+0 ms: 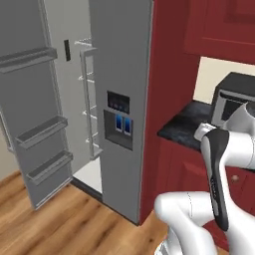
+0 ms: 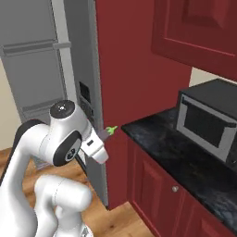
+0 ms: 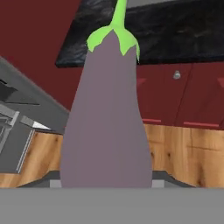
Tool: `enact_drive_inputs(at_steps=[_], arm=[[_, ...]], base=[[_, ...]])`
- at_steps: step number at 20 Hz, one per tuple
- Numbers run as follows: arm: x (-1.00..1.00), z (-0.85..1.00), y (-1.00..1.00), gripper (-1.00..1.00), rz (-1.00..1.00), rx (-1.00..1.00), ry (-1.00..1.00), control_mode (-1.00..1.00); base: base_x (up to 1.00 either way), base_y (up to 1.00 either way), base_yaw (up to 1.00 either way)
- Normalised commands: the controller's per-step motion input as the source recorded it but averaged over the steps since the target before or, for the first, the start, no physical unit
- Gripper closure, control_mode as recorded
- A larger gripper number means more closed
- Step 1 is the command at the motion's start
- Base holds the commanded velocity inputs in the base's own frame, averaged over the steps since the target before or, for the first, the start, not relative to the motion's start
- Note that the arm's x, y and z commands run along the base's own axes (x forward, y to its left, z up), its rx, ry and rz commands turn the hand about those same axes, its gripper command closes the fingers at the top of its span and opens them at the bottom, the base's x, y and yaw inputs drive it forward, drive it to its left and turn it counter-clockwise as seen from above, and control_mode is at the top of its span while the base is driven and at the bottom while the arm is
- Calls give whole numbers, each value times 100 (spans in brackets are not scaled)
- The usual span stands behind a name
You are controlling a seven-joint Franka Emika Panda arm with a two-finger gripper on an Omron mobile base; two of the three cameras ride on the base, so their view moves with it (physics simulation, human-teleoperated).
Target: Place the eggplant in the correct fridge rack based on whether it is a fruit or vegetable. Finally, close the fridge door.
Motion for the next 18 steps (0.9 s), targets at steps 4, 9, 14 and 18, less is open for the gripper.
enact_drive_inputs(at_steps=[4, 9, 14, 18], arm=[[0, 0, 0, 100, 0, 0, 0, 100], [0, 0, 0, 100, 0, 0, 0, 100], [0, 0, 0, 100, 0, 0, 0, 100], [0, 0, 0, 100, 0, 0, 0, 100]], base=[[100, 100, 21], [74, 100, 11], [39, 100, -5], [38, 100, -31]])
